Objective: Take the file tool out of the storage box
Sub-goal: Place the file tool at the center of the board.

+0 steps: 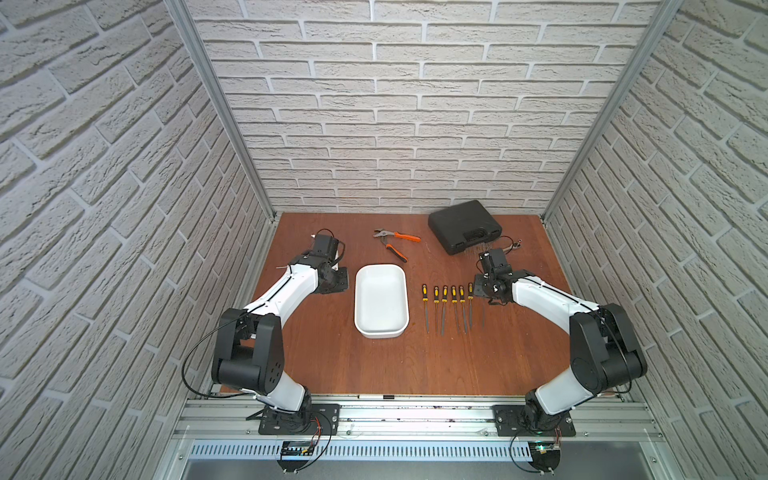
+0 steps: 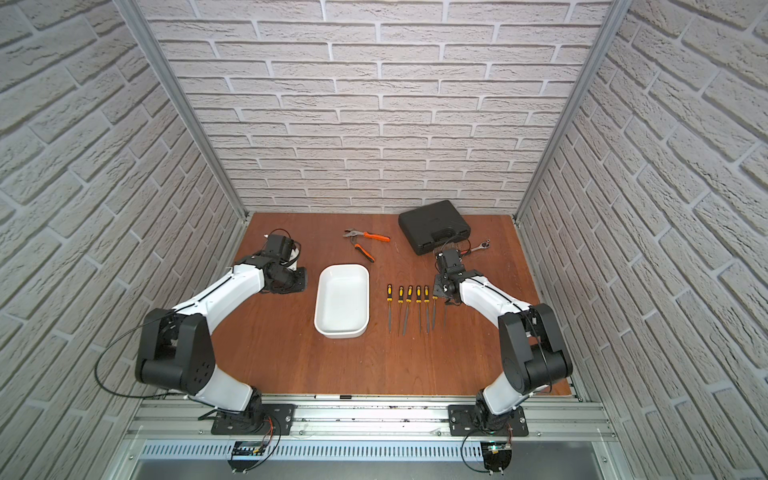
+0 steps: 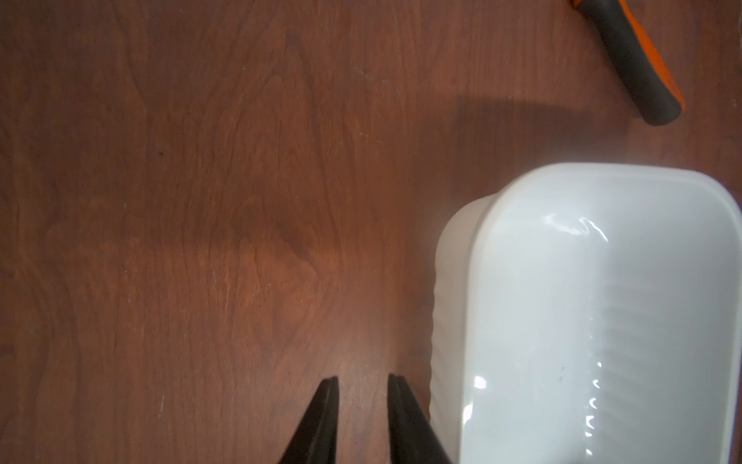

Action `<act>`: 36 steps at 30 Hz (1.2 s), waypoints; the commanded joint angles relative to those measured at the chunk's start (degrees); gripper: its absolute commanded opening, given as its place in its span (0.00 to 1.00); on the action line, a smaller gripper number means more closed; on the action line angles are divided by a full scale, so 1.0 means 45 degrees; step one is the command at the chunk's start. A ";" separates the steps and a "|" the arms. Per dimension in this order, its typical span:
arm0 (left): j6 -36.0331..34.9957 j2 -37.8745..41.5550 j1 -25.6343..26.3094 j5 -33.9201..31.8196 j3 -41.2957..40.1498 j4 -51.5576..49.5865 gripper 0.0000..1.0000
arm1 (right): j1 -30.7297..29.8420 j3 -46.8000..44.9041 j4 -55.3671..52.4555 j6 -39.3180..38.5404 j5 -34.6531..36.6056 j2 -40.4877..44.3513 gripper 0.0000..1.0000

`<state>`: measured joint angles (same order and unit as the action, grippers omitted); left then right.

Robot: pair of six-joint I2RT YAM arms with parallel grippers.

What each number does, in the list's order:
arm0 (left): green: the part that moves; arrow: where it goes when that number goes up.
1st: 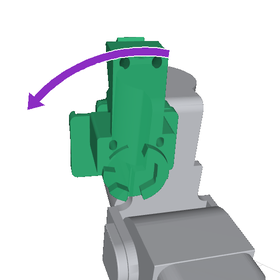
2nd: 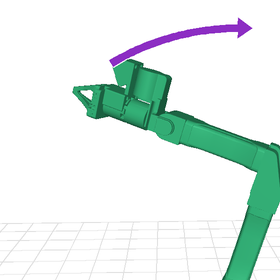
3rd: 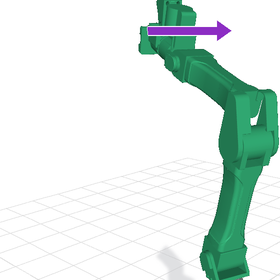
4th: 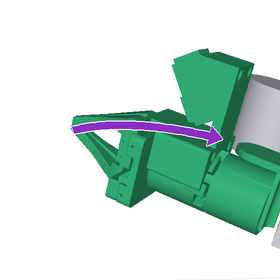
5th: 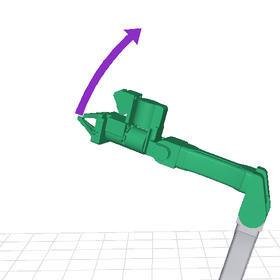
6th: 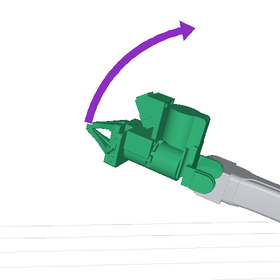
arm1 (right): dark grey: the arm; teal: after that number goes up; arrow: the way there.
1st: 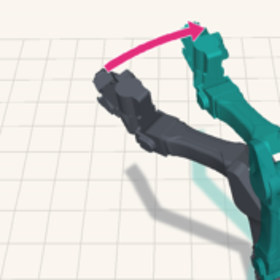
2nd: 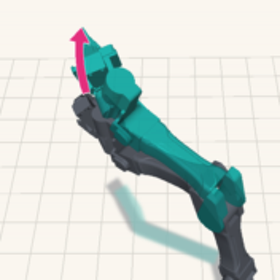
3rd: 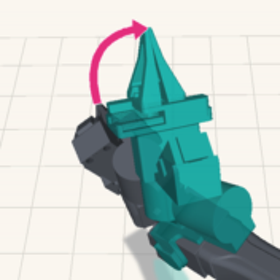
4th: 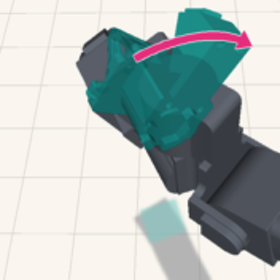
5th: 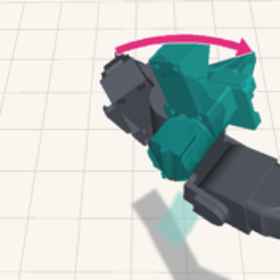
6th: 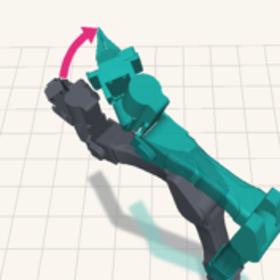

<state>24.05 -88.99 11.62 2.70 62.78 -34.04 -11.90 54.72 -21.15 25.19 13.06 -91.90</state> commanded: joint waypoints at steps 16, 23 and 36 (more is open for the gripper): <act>-0.0053 0.0023 -0.0062 -0.0287 0.0106 0.0016 0.31 | 0.0427 0.0477 0.0831 -0.0673 -0.0741 -0.1445 0.27; -0.0118 0.0159 -0.0101 -0.0585 0.0309 0.0161 0.36 | 0.0419 0.0438 0.0568 -0.0783 -0.0424 -0.0806 0.48; -0.0838 0.2030 -0.3069 -0.4821 -0.2248 0.4672 0.37 | 0.0794 -0.0631 0.2172 -0.2210 0.2870 0.3189 0.99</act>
<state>21.50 -79.94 0.03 -11.38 56.38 -22.02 -9.85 54.87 -16.58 17.87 19.31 -78.67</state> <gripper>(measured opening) 0.375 0.988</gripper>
